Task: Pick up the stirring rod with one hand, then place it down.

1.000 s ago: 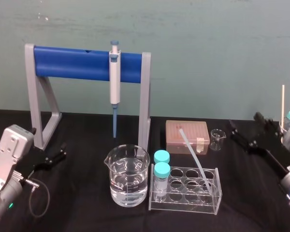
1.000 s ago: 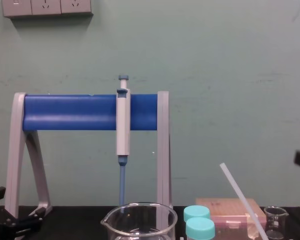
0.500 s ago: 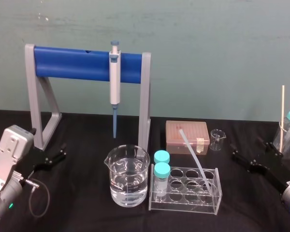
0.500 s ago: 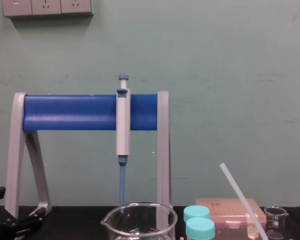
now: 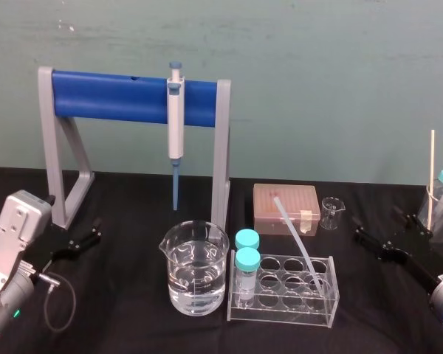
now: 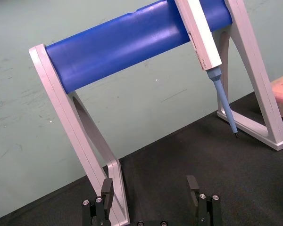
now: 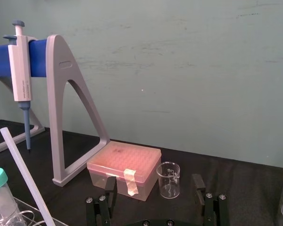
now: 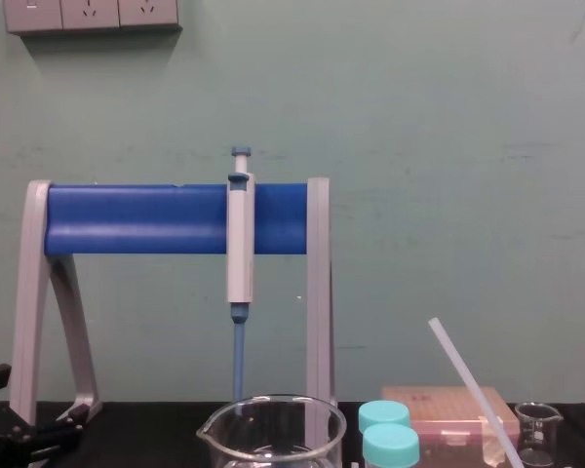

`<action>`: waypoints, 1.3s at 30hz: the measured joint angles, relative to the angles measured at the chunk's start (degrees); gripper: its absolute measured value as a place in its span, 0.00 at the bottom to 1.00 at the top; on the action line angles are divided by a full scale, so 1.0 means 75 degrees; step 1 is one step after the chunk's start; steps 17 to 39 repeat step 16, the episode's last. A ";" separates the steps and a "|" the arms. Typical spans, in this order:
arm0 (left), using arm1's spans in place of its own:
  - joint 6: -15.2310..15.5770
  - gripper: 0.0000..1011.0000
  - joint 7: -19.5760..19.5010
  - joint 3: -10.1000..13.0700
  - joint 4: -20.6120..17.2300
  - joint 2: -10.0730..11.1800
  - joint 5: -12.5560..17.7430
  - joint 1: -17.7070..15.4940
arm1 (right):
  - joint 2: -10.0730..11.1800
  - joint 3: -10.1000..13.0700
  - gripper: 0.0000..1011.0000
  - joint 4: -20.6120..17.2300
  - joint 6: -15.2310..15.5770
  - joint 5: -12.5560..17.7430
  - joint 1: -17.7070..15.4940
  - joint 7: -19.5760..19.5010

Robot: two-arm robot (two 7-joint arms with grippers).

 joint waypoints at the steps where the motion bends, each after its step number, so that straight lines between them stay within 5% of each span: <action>1: 0.0000 0.99 0.0000 0.0000 0.0000 0.0000 0.0000 0.0000 | -0.0001 0.0000 0.99 0.0000 -0.0003 0.0001 0.0000 0.0001; 39: 0.0000 0.99 0.0000 0.0000 0.0000 0.0000 0.0000 0.0000 | -0.0006 0.0000 0.99 0.0007 -0.0030 0.0013 0.0010 0.0025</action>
